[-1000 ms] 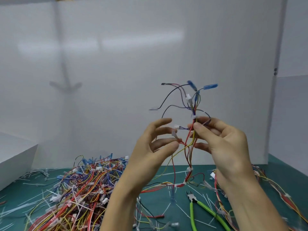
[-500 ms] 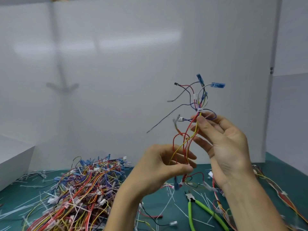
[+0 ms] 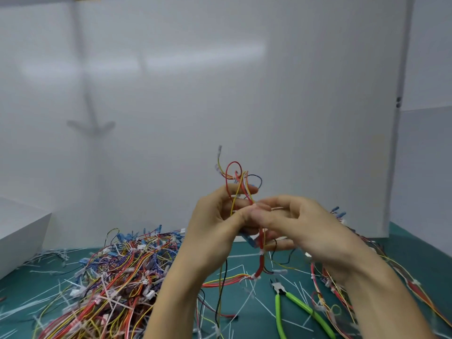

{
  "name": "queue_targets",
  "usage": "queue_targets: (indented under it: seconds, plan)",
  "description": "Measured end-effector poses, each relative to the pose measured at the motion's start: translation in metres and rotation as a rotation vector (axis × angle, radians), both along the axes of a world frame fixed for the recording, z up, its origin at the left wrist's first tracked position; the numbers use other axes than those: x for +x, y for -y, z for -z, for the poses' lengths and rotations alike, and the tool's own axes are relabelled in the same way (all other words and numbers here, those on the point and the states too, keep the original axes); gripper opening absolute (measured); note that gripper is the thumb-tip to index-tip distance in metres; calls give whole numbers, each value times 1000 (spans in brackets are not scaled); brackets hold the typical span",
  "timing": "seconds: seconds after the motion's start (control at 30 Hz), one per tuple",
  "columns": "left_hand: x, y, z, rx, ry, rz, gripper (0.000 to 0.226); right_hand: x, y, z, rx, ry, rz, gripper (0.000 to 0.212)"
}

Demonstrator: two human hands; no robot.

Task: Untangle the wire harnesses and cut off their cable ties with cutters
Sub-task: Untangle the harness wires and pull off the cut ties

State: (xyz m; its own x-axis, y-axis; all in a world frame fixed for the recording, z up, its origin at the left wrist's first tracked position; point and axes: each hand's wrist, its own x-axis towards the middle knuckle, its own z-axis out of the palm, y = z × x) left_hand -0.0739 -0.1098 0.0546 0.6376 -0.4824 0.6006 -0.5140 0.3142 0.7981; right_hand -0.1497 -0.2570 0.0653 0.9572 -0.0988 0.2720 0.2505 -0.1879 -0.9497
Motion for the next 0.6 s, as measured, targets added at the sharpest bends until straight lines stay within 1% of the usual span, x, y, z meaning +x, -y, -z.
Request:
queue_targets:
  seconds: [0.07,0.17,0.27,0.4,0.5,0.6]
  plan:
    - [3,-1,1,-37,-11,-36,26,0,1,1,-69,-23,-19,26]
    - [7,-3,2,-89,-44,-82,24,4,1,2,-133,9,59,18]
    - [11,-4,5,-109,-53,-130,26,7,-5,4,-159,31,49,18]
    - [13,-2,7,-140,-54,-162,28,15,-8,9,-220,132,177,9]
    - [15,-3,7,-53,-3,-200,28,17,-10,10,-187,173,215,9]
    - [15,-6,7,85,11,-192,37,19,-9,10,-147,236,307,13]
